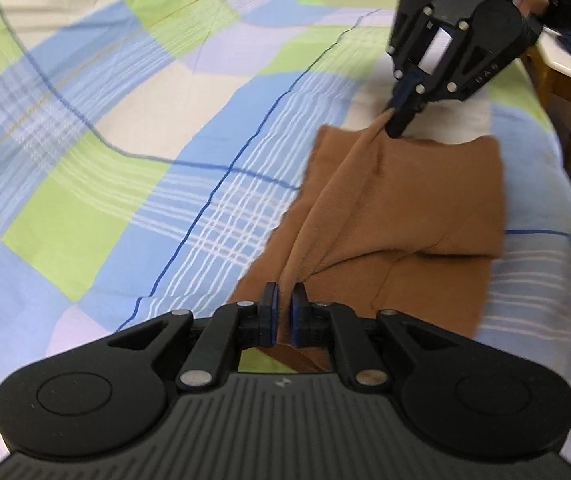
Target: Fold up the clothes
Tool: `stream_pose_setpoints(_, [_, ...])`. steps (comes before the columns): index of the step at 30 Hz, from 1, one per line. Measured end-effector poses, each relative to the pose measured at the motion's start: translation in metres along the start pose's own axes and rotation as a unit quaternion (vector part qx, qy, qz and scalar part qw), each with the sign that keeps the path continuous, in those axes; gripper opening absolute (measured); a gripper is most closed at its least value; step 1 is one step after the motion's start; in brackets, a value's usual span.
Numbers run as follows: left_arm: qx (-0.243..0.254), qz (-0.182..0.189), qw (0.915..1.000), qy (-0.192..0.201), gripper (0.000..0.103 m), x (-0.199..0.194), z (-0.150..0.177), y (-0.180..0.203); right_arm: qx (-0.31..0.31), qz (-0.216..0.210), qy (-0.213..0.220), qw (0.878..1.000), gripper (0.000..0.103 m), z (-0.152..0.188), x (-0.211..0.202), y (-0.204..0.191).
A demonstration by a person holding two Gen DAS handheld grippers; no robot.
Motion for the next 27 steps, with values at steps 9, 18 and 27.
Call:
stream_pose_setpoints(9, [-0.073, -0.036, 0.9957, 0.044, 0.026, -0.025, 0.023, -0.004, 0.138, 0.022, 0.099, 0.985, 0.019, 0.045, -0.03, 0.019])
stream_pose_setpoints(18, [-0.096, -0.009, 0.9942, 0.048, 0.03, -0.03, 0.036, 0.02, 0.226, -0.079, 0.111, 0.964, 0.019, 0.085, -0.041, -0.024])
stream_pose_setpoints(27, [-0.075, -0.024, 0.9955, 0.054, 0.032, -0.026, 0.034, 0.02, 0.265, -0.072, 0.131, 0.953, 0.023, 0.082, -0.038, -0.015])
Point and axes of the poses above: each gripper's, at about its wrist camera, not at the fingertips, and x roughly the way its jaws point, y to its right, z to its underside, the point moved 4 cm from there along x, roughly the way its jaws point
